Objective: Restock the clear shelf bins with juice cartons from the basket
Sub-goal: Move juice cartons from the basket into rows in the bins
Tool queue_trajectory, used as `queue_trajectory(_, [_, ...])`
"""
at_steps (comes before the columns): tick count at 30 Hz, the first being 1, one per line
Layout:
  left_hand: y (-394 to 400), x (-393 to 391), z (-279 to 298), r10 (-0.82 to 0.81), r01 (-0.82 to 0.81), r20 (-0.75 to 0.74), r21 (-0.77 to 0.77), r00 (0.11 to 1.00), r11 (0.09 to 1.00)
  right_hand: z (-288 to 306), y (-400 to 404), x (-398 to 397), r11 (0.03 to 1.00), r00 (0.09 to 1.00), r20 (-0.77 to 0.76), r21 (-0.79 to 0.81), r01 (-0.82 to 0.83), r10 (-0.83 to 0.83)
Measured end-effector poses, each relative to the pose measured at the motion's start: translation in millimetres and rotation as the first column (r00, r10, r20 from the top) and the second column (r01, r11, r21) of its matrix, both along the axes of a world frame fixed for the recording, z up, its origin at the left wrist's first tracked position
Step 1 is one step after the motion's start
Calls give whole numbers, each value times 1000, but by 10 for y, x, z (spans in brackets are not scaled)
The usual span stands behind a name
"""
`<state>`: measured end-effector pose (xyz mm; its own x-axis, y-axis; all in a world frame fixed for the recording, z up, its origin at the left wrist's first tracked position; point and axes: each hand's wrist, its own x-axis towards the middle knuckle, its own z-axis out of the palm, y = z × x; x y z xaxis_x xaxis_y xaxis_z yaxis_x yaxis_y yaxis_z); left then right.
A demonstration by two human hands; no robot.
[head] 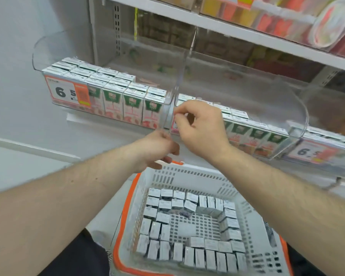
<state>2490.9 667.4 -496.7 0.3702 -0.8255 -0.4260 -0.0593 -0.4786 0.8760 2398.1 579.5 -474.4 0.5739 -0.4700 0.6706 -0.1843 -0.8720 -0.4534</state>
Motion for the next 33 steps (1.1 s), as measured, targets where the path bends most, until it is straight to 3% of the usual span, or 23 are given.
queue_trajectory(5, [-117, -286, -282, -269, 244, 177, 151, 947, 958, -507, -142, -485, 924, 981, -170, 352, 151, -96])
queue_trajectory(10, [-238, -351, -364, -539, 428, 407, 337, 737, 839, -1278, -426, -799, 769, 836, -532, 475, 428, -136])
queue_trajectory(14, [-386, -334, -377, -593, 460, 421, 379, 686, 803, -1978, -549, -916, 746, 610, -792, 424, 513, 30])
queue_trajectory(18, [-549, -282, -430, -568, 428, 416, 386, 710, 818, -2498, -539, -886, 761, 493, -866, 375, 529, 84])
queue_trajectory(21, [-667, -269, -487, -581, 442, 401, 390, 708, 808, -2813, -462, -863, 873, 319, -947, 179, 453, 29])
queue_trajectory(24, [-759, -292, -539, -609, 475, 378, 393, 697, 787, -3080, -390, -811, 944, 188, -982, 85, 320, 25])
queue_trajectory(29, [-779, -293, -658, -702, 545, 342, 453, 624, 705, -3332, -180, -805, 970, 168, -986, 50, 240, 9])
queue_trajectory(33, [-745, -301, -709, -733, 548, 337, 500, 591, 671, -3491, -161, -966, 983, 270, -962, 12, 183, -38])
